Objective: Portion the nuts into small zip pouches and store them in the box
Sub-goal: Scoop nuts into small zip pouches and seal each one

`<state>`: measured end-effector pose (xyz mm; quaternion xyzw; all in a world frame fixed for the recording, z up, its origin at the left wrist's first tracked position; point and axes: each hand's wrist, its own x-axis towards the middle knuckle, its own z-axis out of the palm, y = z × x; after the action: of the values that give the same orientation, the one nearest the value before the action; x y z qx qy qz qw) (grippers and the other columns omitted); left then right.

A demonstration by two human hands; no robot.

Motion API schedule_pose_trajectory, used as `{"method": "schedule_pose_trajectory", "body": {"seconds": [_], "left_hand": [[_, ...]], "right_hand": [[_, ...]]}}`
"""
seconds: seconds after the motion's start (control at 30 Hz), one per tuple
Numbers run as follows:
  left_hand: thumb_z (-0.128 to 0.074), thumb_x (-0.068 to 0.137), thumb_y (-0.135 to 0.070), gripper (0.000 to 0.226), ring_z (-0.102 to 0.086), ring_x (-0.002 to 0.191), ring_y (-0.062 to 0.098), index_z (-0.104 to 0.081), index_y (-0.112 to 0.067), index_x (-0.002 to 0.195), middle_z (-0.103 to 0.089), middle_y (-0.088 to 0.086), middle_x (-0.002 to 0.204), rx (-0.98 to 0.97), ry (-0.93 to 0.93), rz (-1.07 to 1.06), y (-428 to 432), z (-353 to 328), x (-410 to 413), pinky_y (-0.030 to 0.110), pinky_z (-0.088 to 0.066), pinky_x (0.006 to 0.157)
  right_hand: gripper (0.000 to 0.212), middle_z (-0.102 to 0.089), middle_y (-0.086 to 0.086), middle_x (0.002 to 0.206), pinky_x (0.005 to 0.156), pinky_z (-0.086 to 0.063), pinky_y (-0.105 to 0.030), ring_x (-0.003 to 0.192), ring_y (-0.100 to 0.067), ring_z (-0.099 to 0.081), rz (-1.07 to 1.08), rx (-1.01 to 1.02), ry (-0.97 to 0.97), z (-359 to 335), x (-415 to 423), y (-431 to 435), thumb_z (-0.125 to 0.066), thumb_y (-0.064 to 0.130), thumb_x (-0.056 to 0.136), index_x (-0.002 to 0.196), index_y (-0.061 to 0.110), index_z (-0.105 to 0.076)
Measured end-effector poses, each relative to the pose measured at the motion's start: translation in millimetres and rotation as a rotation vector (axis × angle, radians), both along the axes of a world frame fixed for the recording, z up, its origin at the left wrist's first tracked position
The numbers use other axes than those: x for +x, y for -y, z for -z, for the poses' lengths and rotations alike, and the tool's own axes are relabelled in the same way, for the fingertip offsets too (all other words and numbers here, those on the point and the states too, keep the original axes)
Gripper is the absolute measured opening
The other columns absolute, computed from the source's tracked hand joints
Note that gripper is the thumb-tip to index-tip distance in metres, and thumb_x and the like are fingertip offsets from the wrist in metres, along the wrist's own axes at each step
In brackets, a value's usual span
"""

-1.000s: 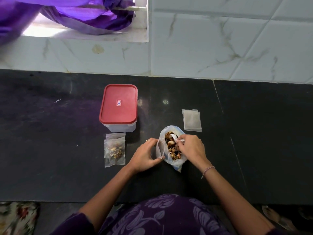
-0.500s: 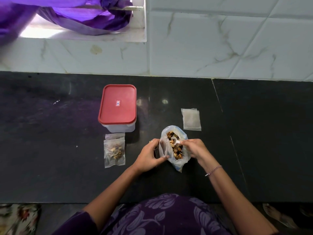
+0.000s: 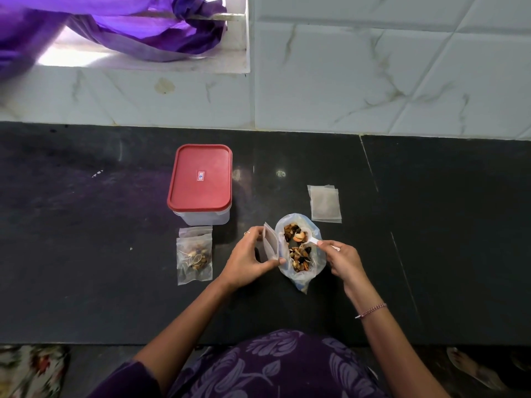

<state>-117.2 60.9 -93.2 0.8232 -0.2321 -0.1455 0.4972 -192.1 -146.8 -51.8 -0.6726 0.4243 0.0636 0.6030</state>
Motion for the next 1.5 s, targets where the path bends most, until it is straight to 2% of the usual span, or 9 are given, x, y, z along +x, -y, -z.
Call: {"method": "schedule_pose_trajectory", "body": {"seconds": [0.17,0.5,0.63,0.77,0.97,1.07,1.17,1.33,1.5], "left_hand": [[-0.073,0.072,-0.056,0.062,-0.057,0.102,0.005,-0.052,-0.023,0.119,-0.058,-0.014,0.111,0.022,0.063,-0.003,5.6,-6.2,3.7,0.036,-0.054,0.084],[-0.076,0.074,-0.039,0.073,-0.055,0.112,0.016,-0.04,-0.021,0.135,-0.057,-0.004,0.126,0.162,0.247,-0.012,17.8,-10.2,12.2,0.037,-0.048,0.092],[-0.073,0.074,-0.038,0.069,-0.054,0.11,0.016,-0.042,-0.019,0.133,-0.056,-0.004,0.124,0.156,0.241,-0.008,19.6,-13.3,12.4,0.038,-0.048,0.092],[-0.069,0.075,-0.039,0.063,-0.058,0.104,0.015,-0.044,-0.02,0.13,-0.059,-0.005,0.117,0.148,0.249,-0.006,21.0,-15.0,11.8,0.034,-0.049,0.086],[-0.065,0.076,-0.045,0.058,-0.058,0.096,0.013,-0.048,-0.019,0.126,-0.063,-0.005,0.109,0.142,0.285,0.012,26.7,-19.3,9.7,0.036,-0.048,0.084],[-0.057,0.077,-0.05,0.051,-0.057,0.089,0.012,-0.048,-0.019,0.117,-0.062,-0.007,0.101,0.123,0.295,0.036,30.4,-21.4,7.5,0.039,-0.048,0.081],[-0.057,0.078,-0.054,0.052,-0.058,0.088,0.013,-0.045,-0.019,0.114,-0.061,-0.006,0.1,0.108,0.293,0.037,31.1,-22.5,7.5,0.039,-0.048,0.079],[-0.057,0.078,-0.065,0.061,-0.061,0.089,0.008,-0.04,-0.021,0.116,-0.062,-0.011,0.103,0.125,0.246,0.058,29.9,-24.3,9.8,0.034,-0.05,0.081],[-0.056,0.08,-0.066,0.056,-0.058,0.084,0.004,-0.039,-0.024,0.113,-0.06,-0.013,0.098,0.12,0.265,0.05,33.4,-25.4,7.5,0.029,-0.047,0.077]], "right_hand": [[0.015,-0.045,0.009,0.051,0.04,-0.024,-0.015,0.048,-0.004,-0.031,0.076,0.191,0.09,-11.0,-5.0,0.7,-0.064,0.021,0.089,0.098,0.011,-0.069],[0.018,-0.032,0.007,0.05,0.038,-0.019,-0.015,0.043,-0.003,-0.025,0.03,0.361,0.233,-41.0,-5.8,-13.9,-0.066,0.021,0.087,0.098,0.006,-0.069],[0.012,-0.046,0.008,0.053,0.046,-0.037,-0.016,0.049,-0.004,-0.044,-0.028,0.169,0.21,-48.2,-4.1,-23.2,-0.066,0.025,0.087,0.093,0.015,-0.071],[0.005,-0.072,0.0,0.08,0.076,-0.057,-0.035,0.081,-0.014,-0.069,-0.071,-0.094,0.252,-48.1,-1.1,-28.4,-0.067,0.027,0.087,0.086,0.025,-0.071],[0.018,-0.069,0.007,0.086,0.065,-0.056,-0.028,0.077,-0.007,-0.065,-0.548,-1.005,0.346,-48.6,-8.6,-42.6,-0.058,0.035,0.091,0.104,0.028,-0.069],[0.01,-0.066,0.006,0.08,0.055,-0.053,-0.025,0.073,-0.011,-0.064,-0.74,-1.294,0.368,-41.4,-8.1,-53.5,-0.065,0.031,0.087,0.091,0.023,-0.069],[0.01,-0.068,0.006,0.081,0.057,-0.051,-0.026,0.073,-0.012,-0.065,-0.607,-1.198,0.359,-47.6,-6.9,-54.3,-0.068,0.03,0.085,0.093,0.024,-0.071],[0.008,-0.066,0.014,0.069,0.057,-0.052,-0.019,0.066,0.0,-0.064,-0.274,-0.664,0.347,-59.6,-4.6,-43.2,-0.069,0.034,0.084,0.09,0.029,-0.072],[0.004,-0.059,0.022,0.068,0.052,-0.045,-0.01,0.063,0.006,-0.06,-0.251,-0.693,0.458,-56.3,-10.7,-42.5,-0.071,0.027,0.084,0.087,0.027,-0.069]]}}
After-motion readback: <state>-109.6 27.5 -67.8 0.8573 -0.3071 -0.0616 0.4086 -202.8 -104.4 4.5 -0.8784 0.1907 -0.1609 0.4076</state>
